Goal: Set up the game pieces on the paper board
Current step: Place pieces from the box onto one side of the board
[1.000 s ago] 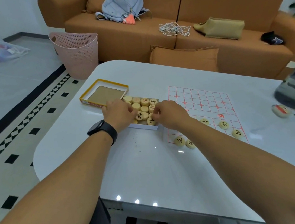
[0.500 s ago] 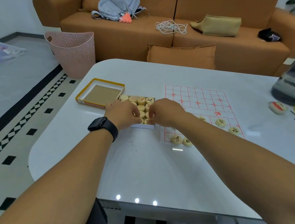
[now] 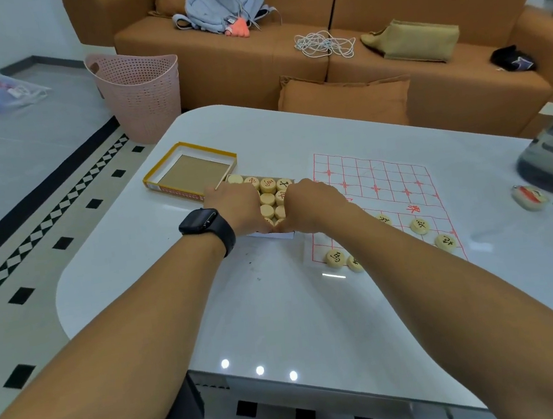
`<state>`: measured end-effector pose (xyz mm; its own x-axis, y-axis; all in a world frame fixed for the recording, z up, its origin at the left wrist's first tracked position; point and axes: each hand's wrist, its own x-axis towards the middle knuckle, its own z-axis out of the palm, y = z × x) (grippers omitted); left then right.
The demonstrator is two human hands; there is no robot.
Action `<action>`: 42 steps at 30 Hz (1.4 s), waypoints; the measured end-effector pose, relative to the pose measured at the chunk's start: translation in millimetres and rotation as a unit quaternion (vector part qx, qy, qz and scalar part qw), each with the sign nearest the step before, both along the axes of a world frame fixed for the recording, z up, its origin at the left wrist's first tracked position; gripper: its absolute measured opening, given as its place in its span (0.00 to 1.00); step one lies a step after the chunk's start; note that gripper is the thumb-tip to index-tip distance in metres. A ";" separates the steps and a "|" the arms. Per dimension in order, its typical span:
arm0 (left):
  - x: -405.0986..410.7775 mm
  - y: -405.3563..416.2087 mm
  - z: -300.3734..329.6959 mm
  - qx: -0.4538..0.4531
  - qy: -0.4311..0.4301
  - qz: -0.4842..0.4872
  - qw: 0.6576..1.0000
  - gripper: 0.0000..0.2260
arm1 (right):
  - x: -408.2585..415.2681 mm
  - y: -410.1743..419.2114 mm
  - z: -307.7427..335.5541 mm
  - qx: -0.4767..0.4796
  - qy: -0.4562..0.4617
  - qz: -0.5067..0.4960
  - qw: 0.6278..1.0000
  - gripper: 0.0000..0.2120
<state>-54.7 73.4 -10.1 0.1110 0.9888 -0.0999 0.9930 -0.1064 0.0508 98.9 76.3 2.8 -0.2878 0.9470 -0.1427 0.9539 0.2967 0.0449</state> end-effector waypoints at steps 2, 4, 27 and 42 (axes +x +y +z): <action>0.5 -2.3 2.7 0.009 0.005 -0.019 1.000 0.15 | 2.5 -0.2 -1.2 -0.014 0.030 -0.005 0.999 0.22; -0.4 -4.5 3.4 0.021 0.004 -0.039 0.999 0.14 | 6.4 -0.8 -4.4 -0.024 0.061 -0.019 0.998 0.23; 108.5 -86.8 -5.8 0.051 -0.303 -0.157 0.939 0.13 | 176.9 -118.1 16.4 0.050 0.252 -0.164 0.952 0.12; 165.4 -81.2 -40.9 0.149 -0.159 -0.205 0.954 0.16 | 220.0 -107.1 6.9 -0.066 0.197 -0.172 0.963 0.15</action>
